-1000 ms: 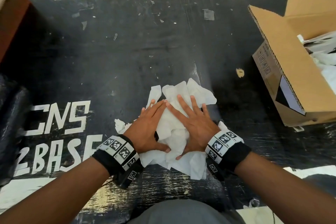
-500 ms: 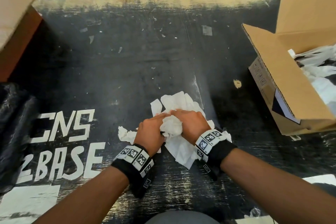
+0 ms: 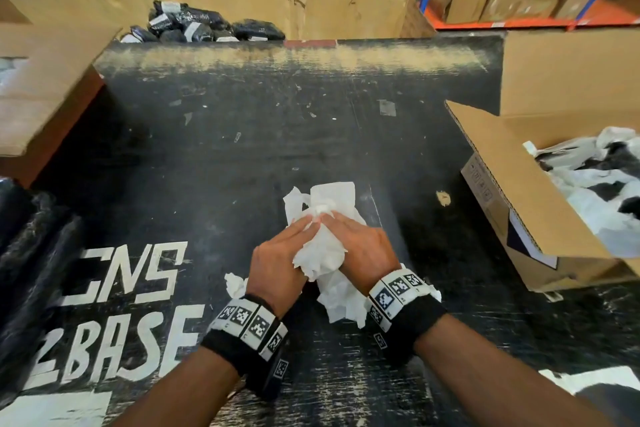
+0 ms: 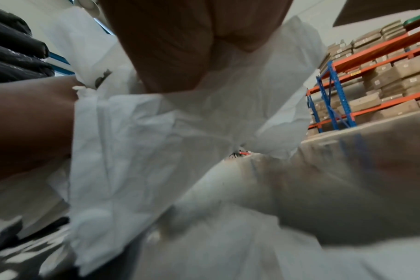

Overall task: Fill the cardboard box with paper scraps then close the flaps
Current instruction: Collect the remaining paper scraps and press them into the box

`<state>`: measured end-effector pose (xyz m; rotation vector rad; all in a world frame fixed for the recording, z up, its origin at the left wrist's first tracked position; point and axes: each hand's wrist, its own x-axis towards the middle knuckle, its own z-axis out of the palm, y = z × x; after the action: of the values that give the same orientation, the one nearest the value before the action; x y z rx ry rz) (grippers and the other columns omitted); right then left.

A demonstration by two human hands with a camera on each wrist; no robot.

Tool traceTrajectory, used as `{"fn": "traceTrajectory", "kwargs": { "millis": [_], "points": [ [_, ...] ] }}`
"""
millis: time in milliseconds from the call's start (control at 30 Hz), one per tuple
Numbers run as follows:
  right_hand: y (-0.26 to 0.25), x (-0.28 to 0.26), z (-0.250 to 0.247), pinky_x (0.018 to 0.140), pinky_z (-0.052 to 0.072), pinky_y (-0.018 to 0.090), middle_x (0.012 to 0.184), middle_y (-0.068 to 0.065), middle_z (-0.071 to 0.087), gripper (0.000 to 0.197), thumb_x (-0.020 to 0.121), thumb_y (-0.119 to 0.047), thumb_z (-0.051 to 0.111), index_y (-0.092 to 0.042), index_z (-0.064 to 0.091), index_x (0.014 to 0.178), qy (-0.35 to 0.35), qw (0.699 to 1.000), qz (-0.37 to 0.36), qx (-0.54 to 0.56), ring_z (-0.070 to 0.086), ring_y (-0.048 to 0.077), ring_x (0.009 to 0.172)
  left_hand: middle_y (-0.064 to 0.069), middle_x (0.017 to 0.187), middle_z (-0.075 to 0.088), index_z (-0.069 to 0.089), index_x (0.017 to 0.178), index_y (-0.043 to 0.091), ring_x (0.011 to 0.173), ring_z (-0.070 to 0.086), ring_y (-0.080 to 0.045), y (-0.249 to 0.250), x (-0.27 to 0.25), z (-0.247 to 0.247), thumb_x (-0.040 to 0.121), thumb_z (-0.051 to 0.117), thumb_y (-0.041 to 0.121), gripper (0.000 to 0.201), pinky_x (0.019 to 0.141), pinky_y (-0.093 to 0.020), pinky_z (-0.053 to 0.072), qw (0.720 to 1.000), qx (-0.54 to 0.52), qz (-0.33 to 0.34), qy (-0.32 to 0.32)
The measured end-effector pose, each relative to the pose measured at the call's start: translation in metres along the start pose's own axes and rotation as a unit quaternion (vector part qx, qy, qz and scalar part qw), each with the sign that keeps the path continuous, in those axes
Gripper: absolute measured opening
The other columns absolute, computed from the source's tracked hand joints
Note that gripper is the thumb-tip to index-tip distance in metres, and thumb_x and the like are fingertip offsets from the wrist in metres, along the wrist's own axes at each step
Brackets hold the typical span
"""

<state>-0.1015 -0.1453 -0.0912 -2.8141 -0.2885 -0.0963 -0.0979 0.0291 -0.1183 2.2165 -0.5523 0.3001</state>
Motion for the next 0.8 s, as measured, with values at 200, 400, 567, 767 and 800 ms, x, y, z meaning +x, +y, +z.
{"fn": "traceTrajectory", "kwargs": {
  "millis": [200, 400, 567, 767, 800],
  "points": [
    [-0.013, 0.022, -0.04, 0.071, 0.057, 0.038, 0.139, -0.009, 0.057, 0.045, 0.095, -0.034, 0.059, -0.027, 0.051, 0.139, 0.051, 0.998, -0.019, -0.009, 0.071, 0.027, 0.09, -0.008, 0.134, 0.066, 0.071, 0.126, 0.012, 0.115, 0.07, -0.024, 0.017, 0.033, -0.031, 0.088, 0.058, 0.024, 0.042, 0.088, -0.043, 0.061, 0.996, 0.007, 0.064, 0.054],
    [-0.028, 0.032, -0.077, 0.081, 0.055, 0.036, 0.147, -0.008, 0.051, 0.049, 0.095, -0.032, 0.059, -0.027, 0.048, 0.142, 0.08, 0.996, -0.047, -0.005, 0.07, 0.025, 0.101, -0.003, 0.135, 0.066, 0.073, 0.124, 0.017, 0.105, 0.073, -0.014, 0.033, 0.05, -0.062, 0.082, 0.078, 0.006, 0.044, 0.082, -0.023, 0.058, 0.988, 0.085, 0.099, 0.079],
    [-0.034, 0.026, -0.105, 0.086, 0.058, 0.047, 0.146, 0.006, 0.055, 0.049, 0.089, -0.02, 0.065, -0.016, 0.058, 0.138, 0.146, 0.981, -0.102, 0.07, 0.069, 0.033, 0.109, -0.002, 0.138, 0.064, 0.071, 0.128, 0.018, 0.111, 0.07, -0.014, 0.065, 0.054, -0.085, 0.077, 0.081, -0.005, 0.057, 0.091, -0.025, 0.056, 0.989, 0.08, 0.087, 0.09],
    [-0.026, 0.008, -0.158, 0.079, 0.061, 0.048, 0.133, 0.011, 0.064, 0.055, 0.076, -0.005, 0.077, -0.015, 0.066, 0.129, 0.227, 0.958, -0.164, 0.068, 0.07, 0.031, 0.108, -0.001, 0.138, 0.064, 0.069, 0.131, 0.021, 0.116, 0.068, -0.014, 0.135, 0.056, -0.105, 0.071, 0.082, -0.004, 0.066, 0.096, -0.024, 0.053, 0.977, 0.154, 0.097, 0.11],
    [-0.022, 0.002, -0.171, 0.082, 0.06, 0.049, 0.133, 0.011, 0.065, 0.055, 0.076, -0.005, 0.078, -0.014, 0.066, 0.129, 0.236, 0.953, -0.173, 0.073, 0.069, 0.031, 0.11, -0.001, 0.137, 0.065, 0.069, 0.13, 0.019, 0.114, 0.069, -0.015, 0.152, 0.056, -0.105, 0.07, 0.082, -0.005, 0.066, 0.095, -0.024, 0.053, 0.974, 0.163, 0.104, 0.118]
  ]
}}
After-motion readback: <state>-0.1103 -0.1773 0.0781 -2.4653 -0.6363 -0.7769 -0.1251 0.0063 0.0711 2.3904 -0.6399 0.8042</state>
